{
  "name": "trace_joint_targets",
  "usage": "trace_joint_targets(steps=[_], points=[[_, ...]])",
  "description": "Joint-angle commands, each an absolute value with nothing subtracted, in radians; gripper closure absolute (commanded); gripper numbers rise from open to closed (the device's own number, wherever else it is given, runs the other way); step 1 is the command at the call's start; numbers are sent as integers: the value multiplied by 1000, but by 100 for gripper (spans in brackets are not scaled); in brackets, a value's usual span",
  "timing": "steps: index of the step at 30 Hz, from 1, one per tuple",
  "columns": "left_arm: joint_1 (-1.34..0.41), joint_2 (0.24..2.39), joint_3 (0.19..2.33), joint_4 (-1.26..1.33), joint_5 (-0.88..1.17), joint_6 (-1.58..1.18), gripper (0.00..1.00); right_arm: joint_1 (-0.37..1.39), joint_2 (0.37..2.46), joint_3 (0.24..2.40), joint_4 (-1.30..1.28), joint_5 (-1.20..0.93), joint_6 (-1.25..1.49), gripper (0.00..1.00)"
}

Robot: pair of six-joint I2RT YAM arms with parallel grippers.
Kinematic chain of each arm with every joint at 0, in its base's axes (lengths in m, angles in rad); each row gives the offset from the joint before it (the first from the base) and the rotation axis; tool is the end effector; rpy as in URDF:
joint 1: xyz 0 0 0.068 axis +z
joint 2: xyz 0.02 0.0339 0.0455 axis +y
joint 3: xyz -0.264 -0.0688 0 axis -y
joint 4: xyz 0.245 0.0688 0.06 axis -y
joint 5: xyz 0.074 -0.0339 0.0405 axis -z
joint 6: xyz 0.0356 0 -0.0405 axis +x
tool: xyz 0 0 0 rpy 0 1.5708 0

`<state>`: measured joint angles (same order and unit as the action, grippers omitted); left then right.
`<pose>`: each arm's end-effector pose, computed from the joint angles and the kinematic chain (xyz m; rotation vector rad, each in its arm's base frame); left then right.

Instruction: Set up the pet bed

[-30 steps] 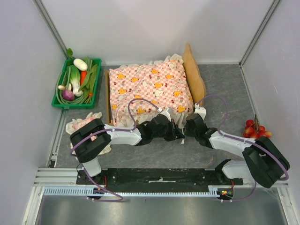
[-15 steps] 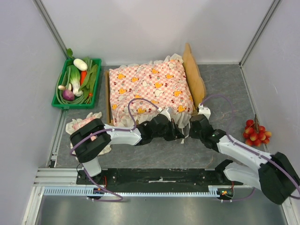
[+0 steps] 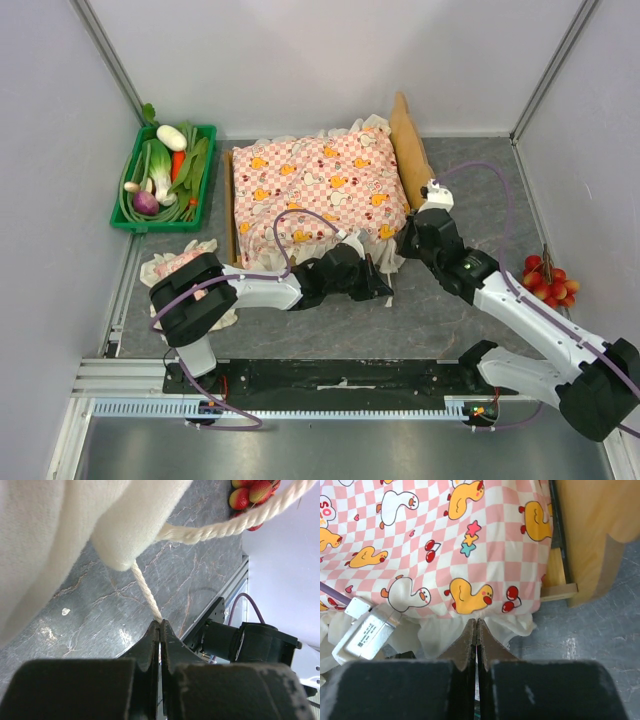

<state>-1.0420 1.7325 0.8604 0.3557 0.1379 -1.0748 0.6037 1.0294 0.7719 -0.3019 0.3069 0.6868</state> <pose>0.1779 -0.3142 0.1711 0.0575 2.4189 -1.3085 0.1935 0.1204 0.2781 0.2701 2.1160 0.4451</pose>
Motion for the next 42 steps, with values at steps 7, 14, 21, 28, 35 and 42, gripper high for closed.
trace_joint_targets(steps=[7, 14, 21, 28, 35, 42], points=[[-1060, 1733, 838, 468, 118, -1043, 98, 598, 1034, 738, -167, 161, 735, 100], [-1086, 1741, 813, 564, 45, -1032, 98, 598, 992, 741, -193, 164, 733, 100], [-1101, 1756, 822, 581, 15, -1022, 98, 598, 950, 672, -118, 87, 778, 100], [-1112, 1744, 815, 589, -23, -1009, 98, 597, 884, 710, -146, 118, 784, 100], [-1120, 1732, 813, 606, -44, -1002, 98, 597, 923, 664, -182, 63, 786, 100], [-1134, 1712, 811, 632, -63, -996, 98, 598, 936, 529, -143, -29, 810, 100]])
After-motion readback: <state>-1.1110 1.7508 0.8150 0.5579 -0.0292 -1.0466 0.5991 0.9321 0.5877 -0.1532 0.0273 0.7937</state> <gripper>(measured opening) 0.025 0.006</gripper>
